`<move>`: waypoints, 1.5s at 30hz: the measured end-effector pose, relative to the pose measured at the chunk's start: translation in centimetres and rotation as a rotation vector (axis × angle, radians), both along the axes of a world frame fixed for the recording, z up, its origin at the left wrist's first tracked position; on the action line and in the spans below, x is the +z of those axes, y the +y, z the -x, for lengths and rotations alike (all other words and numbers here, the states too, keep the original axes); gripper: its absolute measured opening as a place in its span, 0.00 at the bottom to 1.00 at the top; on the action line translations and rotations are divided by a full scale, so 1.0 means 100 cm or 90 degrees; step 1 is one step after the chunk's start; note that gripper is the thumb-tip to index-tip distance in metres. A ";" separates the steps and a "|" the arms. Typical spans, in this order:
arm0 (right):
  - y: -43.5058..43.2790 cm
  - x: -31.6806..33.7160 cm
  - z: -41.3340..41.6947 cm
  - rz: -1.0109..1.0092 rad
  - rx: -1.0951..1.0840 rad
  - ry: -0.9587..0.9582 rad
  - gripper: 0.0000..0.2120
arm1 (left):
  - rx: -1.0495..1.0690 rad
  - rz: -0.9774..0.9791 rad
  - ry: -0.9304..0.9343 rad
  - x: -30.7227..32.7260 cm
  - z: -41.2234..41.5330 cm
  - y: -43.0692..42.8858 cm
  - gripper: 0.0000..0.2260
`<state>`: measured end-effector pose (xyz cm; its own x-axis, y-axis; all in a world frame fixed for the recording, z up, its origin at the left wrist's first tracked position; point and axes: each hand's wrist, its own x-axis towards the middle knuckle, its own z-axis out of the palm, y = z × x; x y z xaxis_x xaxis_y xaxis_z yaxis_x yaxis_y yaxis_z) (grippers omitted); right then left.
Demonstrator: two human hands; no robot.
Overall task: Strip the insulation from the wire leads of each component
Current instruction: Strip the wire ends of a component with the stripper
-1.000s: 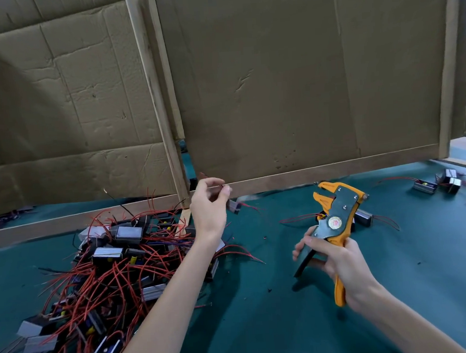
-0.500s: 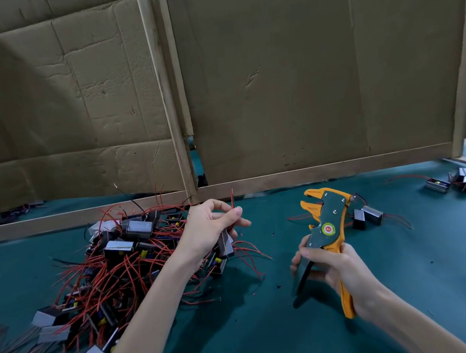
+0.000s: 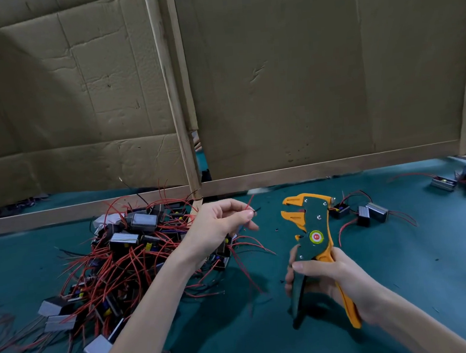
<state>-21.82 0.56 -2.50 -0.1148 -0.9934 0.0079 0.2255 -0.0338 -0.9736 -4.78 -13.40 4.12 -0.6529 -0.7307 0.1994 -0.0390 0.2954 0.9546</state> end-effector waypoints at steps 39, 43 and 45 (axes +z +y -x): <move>0.009 0.012 -0.021 0.002 0.031 -0.077 0.07 | -0.102 -0.056 0.019 -0.004 0.001 0.005 0.12; 0.005 0.011 -0.011 0.038 0.023 -0.101 0.07 | -0.042 0.085 -0.023 0.001 -0.003 0.001 0.10; 0.004 0.010 -0.008 0.032 0.025 -0.070 0.10 | -0.039 0.123 -0.021 0.004 -0.004 0.001 0.08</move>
